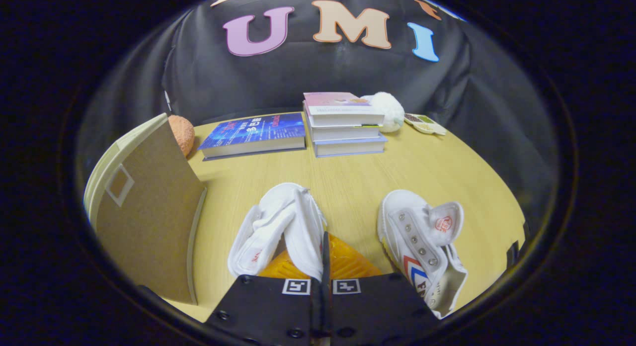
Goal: Open the storage box then place both shoes into the box .Put the left shoe in first, then the right shoe, with the right side of both shoes facing outward in a uniform manner.
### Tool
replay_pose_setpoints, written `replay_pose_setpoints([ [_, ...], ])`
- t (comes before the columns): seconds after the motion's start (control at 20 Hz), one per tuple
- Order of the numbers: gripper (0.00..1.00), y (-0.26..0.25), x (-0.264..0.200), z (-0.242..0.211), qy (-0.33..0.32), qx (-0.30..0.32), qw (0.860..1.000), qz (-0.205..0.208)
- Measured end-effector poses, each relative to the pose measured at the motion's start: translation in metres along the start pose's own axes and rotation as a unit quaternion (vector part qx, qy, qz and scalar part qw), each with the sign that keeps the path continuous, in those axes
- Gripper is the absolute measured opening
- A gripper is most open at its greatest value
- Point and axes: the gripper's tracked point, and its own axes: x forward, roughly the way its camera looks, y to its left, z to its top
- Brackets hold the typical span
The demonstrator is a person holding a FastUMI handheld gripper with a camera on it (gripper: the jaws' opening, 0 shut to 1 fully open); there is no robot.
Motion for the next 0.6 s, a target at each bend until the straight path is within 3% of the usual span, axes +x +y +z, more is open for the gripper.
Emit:
replay_pose_setpoints([
  [0.15,0.02,0.006,-0.017,0.01,-0.008,-0.028,0.999,-0.019],
  [0.3,0.02,0.016,-0.04,0.03,-0.027,-0.018,0.999,-0.022],
  [0.6,0.02,0.017,-0.103,0.101,-0.09,-0.015,0.993,-0.076],
])
